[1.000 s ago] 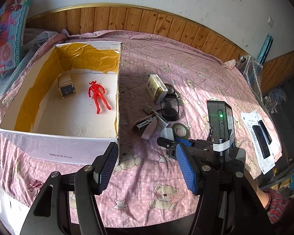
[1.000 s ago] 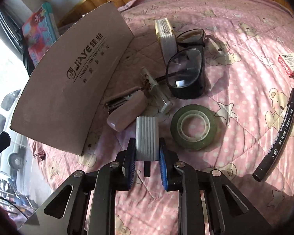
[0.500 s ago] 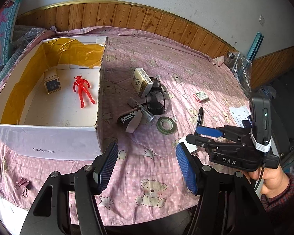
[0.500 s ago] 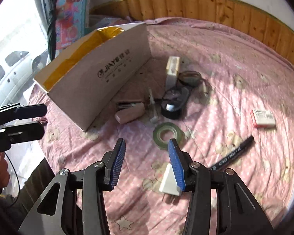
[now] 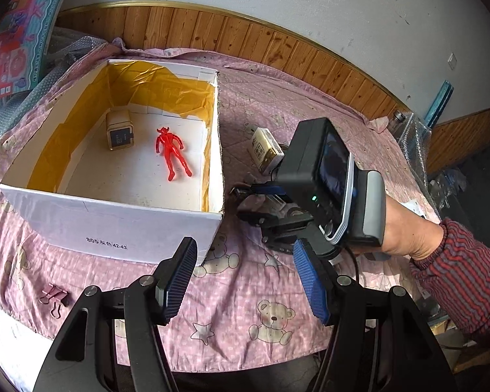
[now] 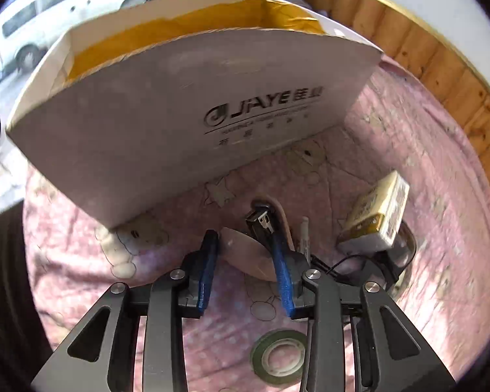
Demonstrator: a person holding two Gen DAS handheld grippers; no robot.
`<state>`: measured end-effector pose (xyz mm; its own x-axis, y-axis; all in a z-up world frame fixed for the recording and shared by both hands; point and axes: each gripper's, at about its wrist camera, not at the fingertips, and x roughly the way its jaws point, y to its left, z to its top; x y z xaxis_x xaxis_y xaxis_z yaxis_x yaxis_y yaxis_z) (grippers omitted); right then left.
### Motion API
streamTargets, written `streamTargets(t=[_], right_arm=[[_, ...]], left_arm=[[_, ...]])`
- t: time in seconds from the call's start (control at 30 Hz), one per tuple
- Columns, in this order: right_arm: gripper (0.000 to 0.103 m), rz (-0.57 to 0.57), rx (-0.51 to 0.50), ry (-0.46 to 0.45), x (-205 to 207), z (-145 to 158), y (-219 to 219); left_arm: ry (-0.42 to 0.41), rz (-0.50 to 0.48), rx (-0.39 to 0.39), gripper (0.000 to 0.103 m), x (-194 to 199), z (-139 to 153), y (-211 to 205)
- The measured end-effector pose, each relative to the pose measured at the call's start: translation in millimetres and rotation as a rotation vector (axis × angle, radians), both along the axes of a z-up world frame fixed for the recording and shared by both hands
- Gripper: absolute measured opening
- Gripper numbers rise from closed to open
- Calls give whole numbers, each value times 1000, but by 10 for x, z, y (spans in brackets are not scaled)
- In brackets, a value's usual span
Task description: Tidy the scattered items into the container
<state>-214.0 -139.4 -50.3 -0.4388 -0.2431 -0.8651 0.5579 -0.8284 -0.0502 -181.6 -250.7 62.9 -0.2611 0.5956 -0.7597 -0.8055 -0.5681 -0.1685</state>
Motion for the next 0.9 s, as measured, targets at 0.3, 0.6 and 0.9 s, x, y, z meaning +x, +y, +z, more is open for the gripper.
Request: streamTargets(t=[0.3, 0.6, 0.9], right_arm=[[28, -434, -648, -513, 217, -13, 706], [43, -559, -686, -433, 444, -88, 836], [51, -636, -359, -134, 1305, 150, 1218]], left_arm=[[-8, -46, 24, 63, 54, 53, 26], [-10, -129, -5, 63, 290, 10, 154], [-73, -197, -87, 64, 476, -377, 582]])
